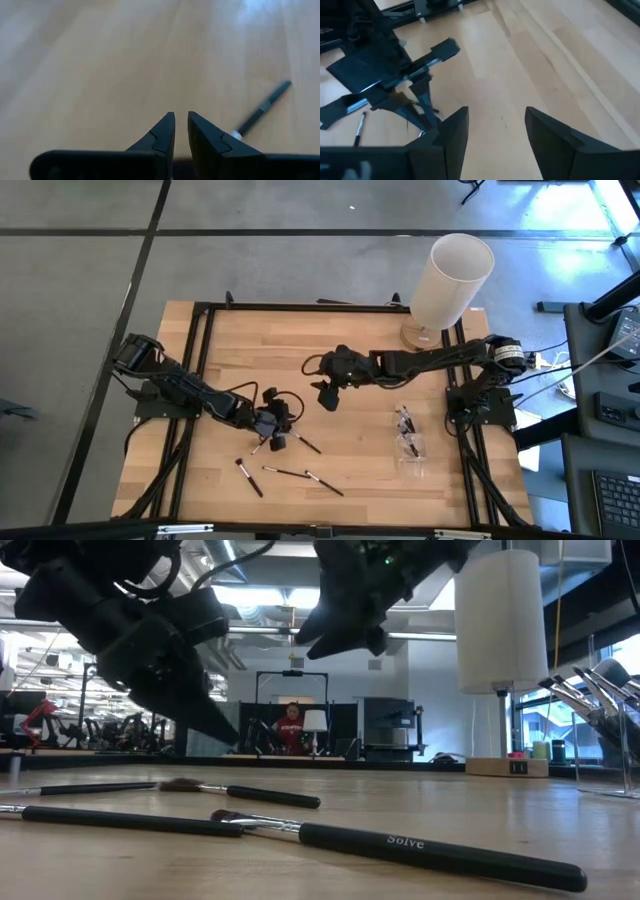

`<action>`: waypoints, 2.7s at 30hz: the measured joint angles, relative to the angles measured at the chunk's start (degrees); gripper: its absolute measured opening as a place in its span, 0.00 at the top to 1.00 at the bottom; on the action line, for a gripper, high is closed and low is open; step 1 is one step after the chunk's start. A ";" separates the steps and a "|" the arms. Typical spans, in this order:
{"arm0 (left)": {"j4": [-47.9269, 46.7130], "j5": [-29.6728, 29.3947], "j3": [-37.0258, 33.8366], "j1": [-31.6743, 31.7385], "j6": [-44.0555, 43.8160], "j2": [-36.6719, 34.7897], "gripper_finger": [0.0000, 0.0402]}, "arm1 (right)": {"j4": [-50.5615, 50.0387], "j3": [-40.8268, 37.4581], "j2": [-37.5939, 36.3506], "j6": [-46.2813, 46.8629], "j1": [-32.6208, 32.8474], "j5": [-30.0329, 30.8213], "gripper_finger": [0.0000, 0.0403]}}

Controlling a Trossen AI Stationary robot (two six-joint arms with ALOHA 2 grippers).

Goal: Put items in baskets/containers
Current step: Put the powder brush into the middle section of the transparent organizer

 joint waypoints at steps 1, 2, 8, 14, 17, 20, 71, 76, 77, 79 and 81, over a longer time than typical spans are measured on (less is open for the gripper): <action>-1.09 1.73 0.02 0.00 -1.03 -0.31 0.87 | 0.21 0.00 0.22 -0.78 -0.32 -0.64 0.52; -2.81 3.75 0.27 0.00 -2.59 -0.81 0.87 | 0.12 -0.01 0.37 -1.86 -0.72 -1.19 0.52; -23.51 15.13 6.05 0.04 -13.00 -4.29 0.85 | -3.11 -0.02 0.69 -4.22 -2.10 -2.91 0.52; -45.60 28.92 12.32 -0.79 -24.89 -6.20 0.84 | -7.37 -0.02 0.11 -8.02 -2.26 -3.26 0.52; -51.45 35.15 13.35 -2.72 -38.45 -6.48 0.84 | -7.17 -0.02 -0.87 -8.11 -3.08 -3.32 0.52; -54.12 38.74 14.37 -5.60 -51.22 -6.48 0.84 | -6.73 -0.02 -1.04 -7.50 -4.54 -3.20 0.52; -43.93 31.28 18.95 -20.90 -104.87 9.47 0.70 | 4.70 -0.02 -1.06 -10.80 -20.44 -10.46 0.52; -44.51 31.96 18.95 -20.92 -99.28 9.52 0.80 | 4.66 -0.02 -1.06 -10.26 -20.44 -10.45 0.52; -44.66 31.97 18.93 -20.92 -97.73 9.54 0.82 | 4.66 -0.02 -1.06 -10.10 -20.44 -10.45 0.52; -44.79 31.89 18.91 -20.94 -93.96 9.52 0.85 | 4.66 -0.02 -1.06 -9.86 -20.44 -10.45 0.52; -44.71 31.88 18.86 -20.94 -91.31 9.27 0.87 | 4.66 -0.02 -1.06 -9.86 -20.44 -10.45 0.52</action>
